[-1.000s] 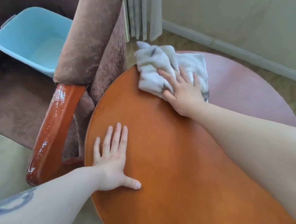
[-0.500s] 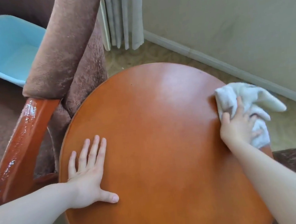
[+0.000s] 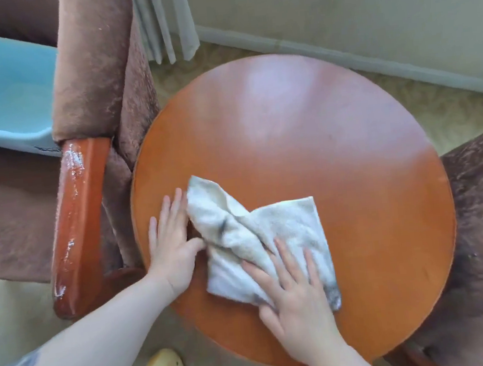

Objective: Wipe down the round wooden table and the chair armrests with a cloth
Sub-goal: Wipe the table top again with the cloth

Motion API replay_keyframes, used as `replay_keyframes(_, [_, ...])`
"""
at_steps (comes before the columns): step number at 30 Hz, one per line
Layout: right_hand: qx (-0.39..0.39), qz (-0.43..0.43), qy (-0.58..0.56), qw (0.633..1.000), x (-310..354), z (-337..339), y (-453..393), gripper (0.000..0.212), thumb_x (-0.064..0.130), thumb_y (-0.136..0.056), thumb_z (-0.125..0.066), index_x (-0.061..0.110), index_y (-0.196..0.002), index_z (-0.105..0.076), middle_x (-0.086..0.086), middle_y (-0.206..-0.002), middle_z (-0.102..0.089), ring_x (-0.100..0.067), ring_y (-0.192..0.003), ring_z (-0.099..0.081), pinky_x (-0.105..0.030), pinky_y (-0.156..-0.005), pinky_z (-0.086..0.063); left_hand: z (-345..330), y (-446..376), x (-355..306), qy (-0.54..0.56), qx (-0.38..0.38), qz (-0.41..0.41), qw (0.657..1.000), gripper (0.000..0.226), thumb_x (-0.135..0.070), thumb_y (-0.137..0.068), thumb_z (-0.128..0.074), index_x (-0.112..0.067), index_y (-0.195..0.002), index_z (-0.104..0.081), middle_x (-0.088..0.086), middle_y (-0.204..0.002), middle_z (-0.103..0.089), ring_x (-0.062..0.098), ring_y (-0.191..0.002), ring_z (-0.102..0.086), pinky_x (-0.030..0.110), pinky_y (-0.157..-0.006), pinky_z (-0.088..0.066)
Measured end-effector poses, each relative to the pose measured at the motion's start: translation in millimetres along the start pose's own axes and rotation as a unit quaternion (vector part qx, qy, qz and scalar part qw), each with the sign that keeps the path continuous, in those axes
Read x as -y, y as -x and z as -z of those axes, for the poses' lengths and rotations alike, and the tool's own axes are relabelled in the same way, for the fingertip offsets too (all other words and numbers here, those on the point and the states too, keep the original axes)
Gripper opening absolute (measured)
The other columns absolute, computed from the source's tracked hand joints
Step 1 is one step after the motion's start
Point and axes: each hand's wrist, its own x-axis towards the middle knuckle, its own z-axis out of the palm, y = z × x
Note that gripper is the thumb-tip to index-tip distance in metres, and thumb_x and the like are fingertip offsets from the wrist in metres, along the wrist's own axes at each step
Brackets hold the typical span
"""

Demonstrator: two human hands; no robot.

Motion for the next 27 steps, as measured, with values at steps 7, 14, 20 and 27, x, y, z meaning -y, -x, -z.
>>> replay_keyframes(7, [-0.227,-0.563,-0.053,0.793,22.3,0.3,-27.7,0.060,0.028,-0.088,-0.049,0.037,-0.145,-0.032,-0.008,-0.151,-0.042,-0.025,-0.146,-0.020,-0.055,-0.115,-0.004,-9.0,21.0,9.5,-0.112,0.018,-0.046,0.992,0.065,-0.052,-0.095,-0.009,-0.029,-0.148,0.020,-0.017,-0.150,0.033,0.001,-0.138,0.031,0.031,-0.112,0.021])
replay_keyframes(14, [-0.056,-0.085,0.033,0.994,72.9,-28.4,45.6,0.070,0.034,-0.070,-0.055,0.040,-0.139,-0.042,-0.001,-0.150,-0.043,-0.025,-0.145,-0.027,-0.060,-0.110,-0.020,-9.7,6.0,12.5,-0.012,0.020,0.018,1.000,0.054,-0.040,-0.098,-0.011,-0.034,-0.151,-0.003,-0.017,-0.160,0.006,0.000,-0.145,0.008,0.035,-0.119,0.004])
replay_keyframes(20, [-0.035,-0.255,0.020,0.966,-75.0,33.2,97.9,0.063,0.034,-0.080,-0.038,0.042,-0.142,-0.031,-0.011,-0.149,-0.044,-0.015,-0.146,-0.011,-0.054,-0.117,-0.011,-17.7,13.9,15.8,-0.208,-0.001,-0.023,0.978,0.091,-0.071,-0.085,-0.024,-0.025,-0.148,0.021,-0.004,-0.159,0.024,0.013,-0.145,0.024,0.039,-0.113,0.012])
replay_keyframes(27, [-0.166,-0.530,-0.037,0.831,-5.6,9.1,-104.9,0.062,0.036,-0.092,-0.041,0.044,-0.148,-0.017,-0.003,-0.160,-0.023,-0.024,-0.149,-0.011,-0.062,-0.115,0.002,-9.3,13.6,12.9,-0.238,0.048,-0.011,0.970,0.106,-0.078,-0.078,-0.033,-0.026,-0.144,0.031,-0.004,-0.154,0.035,0.015,-0.142,0.031,0.042,-0.114,0.012])
